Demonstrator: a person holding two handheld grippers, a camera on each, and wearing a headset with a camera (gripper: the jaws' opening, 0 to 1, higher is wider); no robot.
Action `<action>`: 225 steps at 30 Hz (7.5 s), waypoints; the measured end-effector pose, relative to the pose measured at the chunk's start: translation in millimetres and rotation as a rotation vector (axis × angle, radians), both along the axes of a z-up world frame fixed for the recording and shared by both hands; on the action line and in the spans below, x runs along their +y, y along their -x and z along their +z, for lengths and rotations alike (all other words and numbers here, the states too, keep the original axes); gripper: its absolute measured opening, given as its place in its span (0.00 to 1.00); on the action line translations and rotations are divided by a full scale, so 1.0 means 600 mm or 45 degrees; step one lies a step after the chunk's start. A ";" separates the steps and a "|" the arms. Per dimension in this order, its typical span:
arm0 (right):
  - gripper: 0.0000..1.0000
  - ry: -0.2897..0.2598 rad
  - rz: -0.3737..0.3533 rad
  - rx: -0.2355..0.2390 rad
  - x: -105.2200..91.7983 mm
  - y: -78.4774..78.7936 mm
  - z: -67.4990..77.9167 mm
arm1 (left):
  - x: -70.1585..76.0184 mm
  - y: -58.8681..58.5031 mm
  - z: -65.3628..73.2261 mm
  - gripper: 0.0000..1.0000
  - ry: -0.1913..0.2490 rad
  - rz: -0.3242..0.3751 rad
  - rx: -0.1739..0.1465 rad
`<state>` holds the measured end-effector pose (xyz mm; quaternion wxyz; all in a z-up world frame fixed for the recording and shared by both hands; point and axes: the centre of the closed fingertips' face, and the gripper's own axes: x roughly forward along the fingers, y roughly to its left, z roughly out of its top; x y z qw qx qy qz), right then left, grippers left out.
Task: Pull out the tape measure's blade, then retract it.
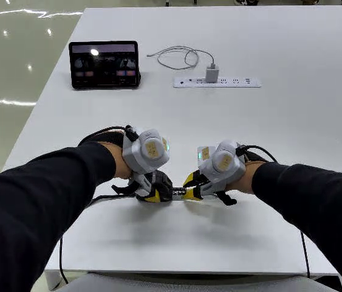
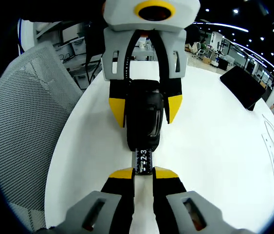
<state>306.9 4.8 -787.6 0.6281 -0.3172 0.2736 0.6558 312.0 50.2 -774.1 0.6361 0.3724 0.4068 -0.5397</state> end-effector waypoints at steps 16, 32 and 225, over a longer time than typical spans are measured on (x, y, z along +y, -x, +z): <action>0.12 0.019 -0.032 0.048 0.015 0.004 0.001 | -0.001 0.002 0.000 0.36 -0.010 -0.023 -0.011; 0.10 0.038 -0.034 0.036 0.021 0.001 -0.009 | 0.001 0.001 0.001 0.36 -0.002 -0.005 -0.007; 0.09 0.055 -0.246 0.049 -0.191 -0.012 -0.006 | -0.001 0.002 0.007 0.33 -0.046 -0.019 -0.028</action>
